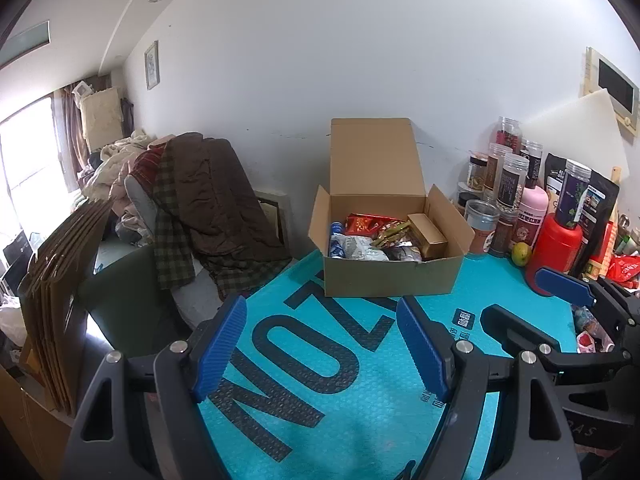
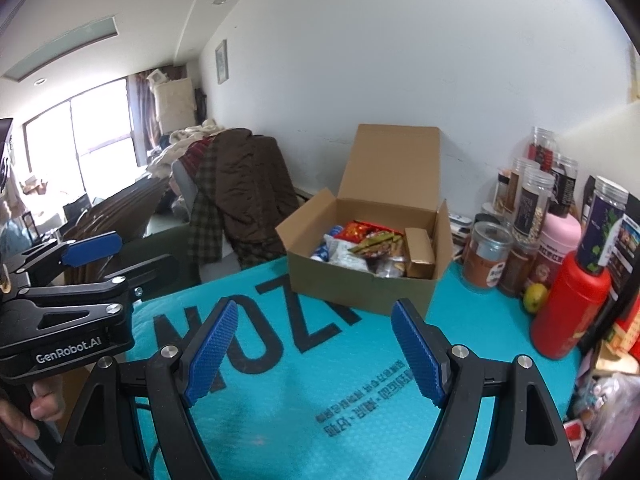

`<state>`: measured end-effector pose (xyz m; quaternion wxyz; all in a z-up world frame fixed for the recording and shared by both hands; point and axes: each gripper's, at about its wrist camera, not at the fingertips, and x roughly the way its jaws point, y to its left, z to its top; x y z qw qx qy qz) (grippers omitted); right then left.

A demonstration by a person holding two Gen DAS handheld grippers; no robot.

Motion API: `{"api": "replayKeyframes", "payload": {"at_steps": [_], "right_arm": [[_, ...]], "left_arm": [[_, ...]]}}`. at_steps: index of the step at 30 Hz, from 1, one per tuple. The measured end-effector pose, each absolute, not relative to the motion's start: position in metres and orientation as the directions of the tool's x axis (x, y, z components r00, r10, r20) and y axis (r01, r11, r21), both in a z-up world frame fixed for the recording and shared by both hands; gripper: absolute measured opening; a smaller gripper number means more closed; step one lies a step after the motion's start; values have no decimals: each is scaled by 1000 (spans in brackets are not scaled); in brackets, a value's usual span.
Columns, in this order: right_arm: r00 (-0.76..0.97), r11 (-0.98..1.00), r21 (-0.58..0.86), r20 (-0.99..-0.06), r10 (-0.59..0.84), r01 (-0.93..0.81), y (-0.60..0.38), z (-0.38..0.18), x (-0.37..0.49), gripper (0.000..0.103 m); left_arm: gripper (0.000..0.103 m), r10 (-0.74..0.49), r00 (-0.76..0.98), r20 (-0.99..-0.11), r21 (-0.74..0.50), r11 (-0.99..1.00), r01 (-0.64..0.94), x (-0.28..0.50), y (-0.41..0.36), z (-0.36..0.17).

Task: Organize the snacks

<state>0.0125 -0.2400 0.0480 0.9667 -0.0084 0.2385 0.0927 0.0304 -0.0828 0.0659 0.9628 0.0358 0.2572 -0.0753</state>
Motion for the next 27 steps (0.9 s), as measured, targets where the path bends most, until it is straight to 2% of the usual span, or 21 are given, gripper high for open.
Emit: {"api": "replayKeyframes", "payload": {"at_steps": [27], "right_arm": [[864, 984, 29, -476, 166, -174, -250, 49, 12, 80]], "left_arm": [[78, -130, 841, -526, 21, 986, 166, 29, -89, 69]]}}
